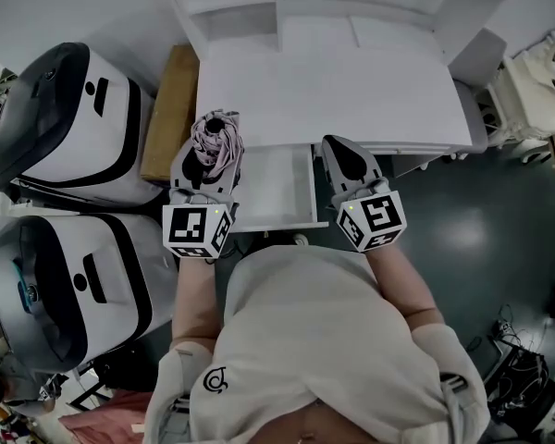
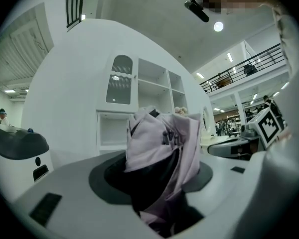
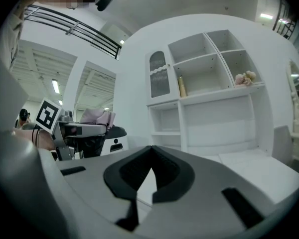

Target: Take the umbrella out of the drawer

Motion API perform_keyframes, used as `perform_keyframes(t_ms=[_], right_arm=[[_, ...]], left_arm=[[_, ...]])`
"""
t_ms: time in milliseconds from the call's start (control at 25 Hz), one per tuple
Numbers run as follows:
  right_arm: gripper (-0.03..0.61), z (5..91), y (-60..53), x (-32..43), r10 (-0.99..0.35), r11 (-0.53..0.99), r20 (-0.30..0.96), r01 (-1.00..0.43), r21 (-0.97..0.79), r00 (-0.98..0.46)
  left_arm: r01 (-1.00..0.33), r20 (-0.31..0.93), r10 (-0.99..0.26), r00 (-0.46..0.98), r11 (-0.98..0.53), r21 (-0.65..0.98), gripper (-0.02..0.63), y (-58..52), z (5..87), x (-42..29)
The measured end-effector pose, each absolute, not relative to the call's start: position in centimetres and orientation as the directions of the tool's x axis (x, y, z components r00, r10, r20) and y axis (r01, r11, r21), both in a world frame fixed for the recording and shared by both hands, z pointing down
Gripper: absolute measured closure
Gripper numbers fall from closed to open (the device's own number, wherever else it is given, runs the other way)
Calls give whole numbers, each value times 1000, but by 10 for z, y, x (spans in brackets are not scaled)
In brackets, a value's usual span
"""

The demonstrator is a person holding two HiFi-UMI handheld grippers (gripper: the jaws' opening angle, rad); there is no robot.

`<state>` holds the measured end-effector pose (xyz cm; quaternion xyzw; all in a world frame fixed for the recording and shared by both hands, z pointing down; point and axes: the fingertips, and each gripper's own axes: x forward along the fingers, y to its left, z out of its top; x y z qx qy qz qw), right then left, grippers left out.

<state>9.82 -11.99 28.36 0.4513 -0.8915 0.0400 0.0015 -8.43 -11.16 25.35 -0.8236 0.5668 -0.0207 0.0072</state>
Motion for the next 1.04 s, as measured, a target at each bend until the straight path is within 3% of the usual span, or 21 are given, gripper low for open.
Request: perform_keyframes(t_ms=[1040], right_arm=[[575,292,-128,89,-795,596,72,-798,-91,-602]], left_arm=[[-934,73,-934,349,-353,-58,373,-110,259,-82]])
